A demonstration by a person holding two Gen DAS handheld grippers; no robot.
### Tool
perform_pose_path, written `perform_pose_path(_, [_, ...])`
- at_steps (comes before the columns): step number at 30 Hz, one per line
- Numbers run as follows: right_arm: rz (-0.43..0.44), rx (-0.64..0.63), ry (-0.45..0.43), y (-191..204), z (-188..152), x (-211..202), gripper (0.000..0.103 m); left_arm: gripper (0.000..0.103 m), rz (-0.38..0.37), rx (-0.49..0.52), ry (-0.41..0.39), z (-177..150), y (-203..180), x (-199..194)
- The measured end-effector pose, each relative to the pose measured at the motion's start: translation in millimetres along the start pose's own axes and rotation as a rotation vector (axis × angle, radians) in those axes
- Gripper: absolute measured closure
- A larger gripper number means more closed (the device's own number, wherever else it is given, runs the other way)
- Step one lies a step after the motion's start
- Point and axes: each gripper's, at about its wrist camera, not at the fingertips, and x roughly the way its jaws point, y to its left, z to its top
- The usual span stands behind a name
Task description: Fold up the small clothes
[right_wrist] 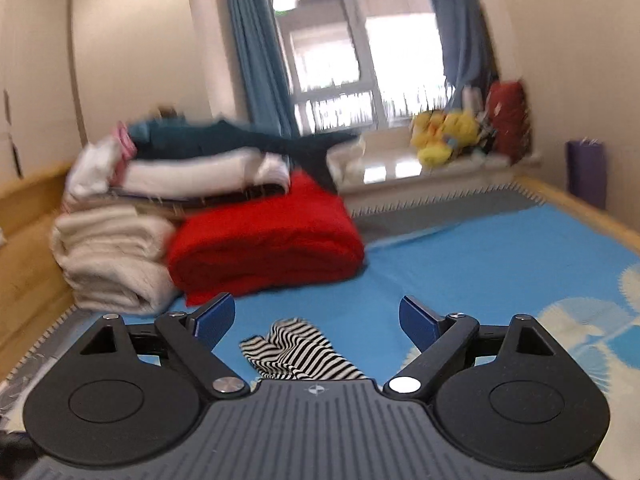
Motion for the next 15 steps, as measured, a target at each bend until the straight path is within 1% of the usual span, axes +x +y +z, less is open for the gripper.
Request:
perform_pose_path(1, [0.011,0.012,0.043,6.4,-2.5,37.8,0.013,0.000,0.026,-0.001,0.022,-6.2,2.3,13.3])
perform_pose_path(2, [0.033,0.011,0.090,15.6,-6.9,72.3,0.013,0.000,0.053,0.019,0.060,-7.8,3.7,26.9])
perform_pose_path(3, [0.055,-0.004,0.130,26.2,-13.9,106.2,0.013,0.000,0.065,0.054,0.091,-8.0,5.3,40.4])
perform_pose_path(4, [0.049,-0.015,0.144,36.7,-22.4,134.0,0.013,0.000,0.080,0.078,0.098,-9.8,7.2,48.7])
perform_pose_path(5, [0.030,-0.030,0.139,49.5,-34.0,162.4,0.013,0.000,0.106,0.090,0.092,-11.9,11.7,53.3])
perform_pose_path(7, [-0.002,-0.077,0.137,71.9,-55.2,213.5,0.013,0.000,0.137,0.101,0.083,-10.2,22.6,60.1])
perform_pose_path(9, [0.002,-0.108,0.191,91.1,-79.0,261.7,0.013,0.000,0.168,0.067,0.081,-5.6,38.1,65.3])
perform_pose_path(11, [0.007,-0.127,0.270,105.4,-104.0,300.5,0.013,0.000,0.200,0.023,0.088,-1.9,56.5,71.8])
perform_pose_path(12, [-0.011,-0.150,0.303,113.3,-116.2,317.7,0.013,0.000,0.213,0.003,0.093,-0.7,64.7,75.3])
perform_pose_path(13, [-0.037,-0.182,0.317,122.6,-124.9,329.0,0.013,0.000,0.226,-0.020,0.098,0.0,72.2,78.9])
perform_pose_path(14, [-0.071,-0.229,0.310,131.3,-134.1,340.8,0.014,0.000,0.231,-0.035,0.103,0.5,77.4,81.1])
perform_pose_path(15, [-0.099,-0.277,0.284,138.8,-141.0,348.8,0.015,0.000,0.230,-0.046,0.115,1.7,81.4,82.0])
